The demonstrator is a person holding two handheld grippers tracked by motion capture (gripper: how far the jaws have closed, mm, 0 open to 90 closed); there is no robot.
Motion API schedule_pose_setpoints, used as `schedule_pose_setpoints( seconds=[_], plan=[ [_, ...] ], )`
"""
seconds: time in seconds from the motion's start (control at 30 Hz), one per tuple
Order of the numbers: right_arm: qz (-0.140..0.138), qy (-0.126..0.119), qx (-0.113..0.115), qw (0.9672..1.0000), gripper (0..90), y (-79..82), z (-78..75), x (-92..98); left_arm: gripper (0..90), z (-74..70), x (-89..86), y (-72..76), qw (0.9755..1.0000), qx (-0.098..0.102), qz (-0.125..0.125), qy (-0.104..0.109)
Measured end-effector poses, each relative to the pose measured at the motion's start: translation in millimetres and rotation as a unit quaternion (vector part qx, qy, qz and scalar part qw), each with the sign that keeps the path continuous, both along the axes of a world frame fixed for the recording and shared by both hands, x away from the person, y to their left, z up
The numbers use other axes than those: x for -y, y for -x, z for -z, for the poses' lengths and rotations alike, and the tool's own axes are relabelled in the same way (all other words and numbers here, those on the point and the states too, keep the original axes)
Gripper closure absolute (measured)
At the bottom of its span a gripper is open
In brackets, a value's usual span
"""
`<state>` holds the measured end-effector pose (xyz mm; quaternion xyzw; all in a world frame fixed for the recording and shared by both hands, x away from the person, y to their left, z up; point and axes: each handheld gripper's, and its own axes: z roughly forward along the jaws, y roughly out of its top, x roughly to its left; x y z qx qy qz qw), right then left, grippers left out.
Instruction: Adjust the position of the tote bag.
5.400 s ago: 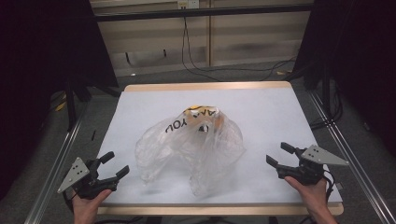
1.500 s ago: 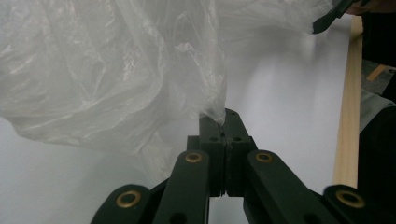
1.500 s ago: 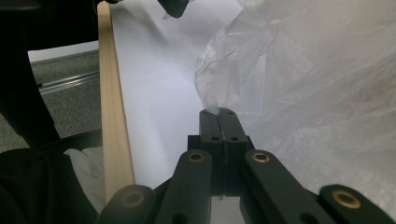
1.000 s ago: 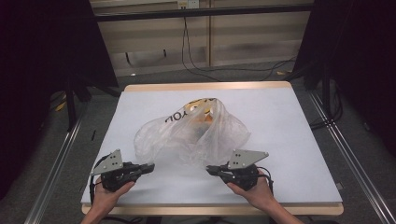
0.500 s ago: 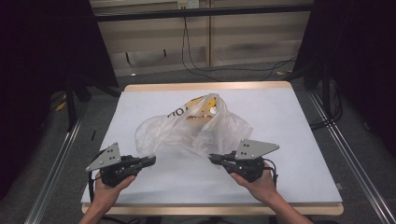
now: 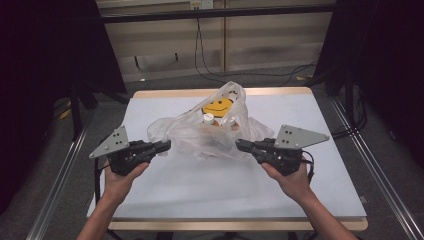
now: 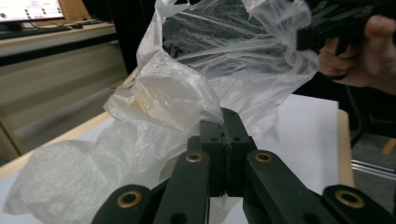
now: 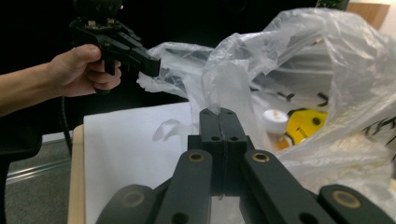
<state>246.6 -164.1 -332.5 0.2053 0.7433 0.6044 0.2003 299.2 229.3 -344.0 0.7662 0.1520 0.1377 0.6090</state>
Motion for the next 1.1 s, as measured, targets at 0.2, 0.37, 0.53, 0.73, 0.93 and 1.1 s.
schedule_pose_setpoints(
  seconds=[0.2,0.37,0.53,0.73,0.93,1.1],
  plan=[
    [0.015,-0.008,0.016,0.9997,90.0,-6.4,-17.3,8.2,89.7,-23.5,4.0,-8.5,0.9997,0.019,-0.006,0.013],
    [0.029,-0.021,0.025,0.9991,90.0,-9.6,-30.6,14.8,89.7,-46.3,2.9,-19.1,0.9992,0.03,-0.014,0.022],
    [0.047,-0.037,0.027,0.9978,90.0,-17.3,-43.1,23.8,89.7,-65.1,2.7,-27.5,0.9986,0.041,-0.019,0.026],
    [0.063,-0.044,0.034,0.9965,90.0,-25.3,-57.4,30.7,89.7,-79.1,6.6,-34.6,0.998,0.046,-0.026,0.033],
    [0.076,-0.058,0.047,0.9943,90.0,-30.8,-70.3,39.6,89.8,-84.6,5.2,-44.4,0.9976,0.046,-0.036,0.037],
    [0.095,-0.062,0.055,0.992,90.0,-30.3,-78.6,50.0,89.7,-82.2,-4.0,-54.0,0.9969,0.041,-0.055,0.04]
  ],
)
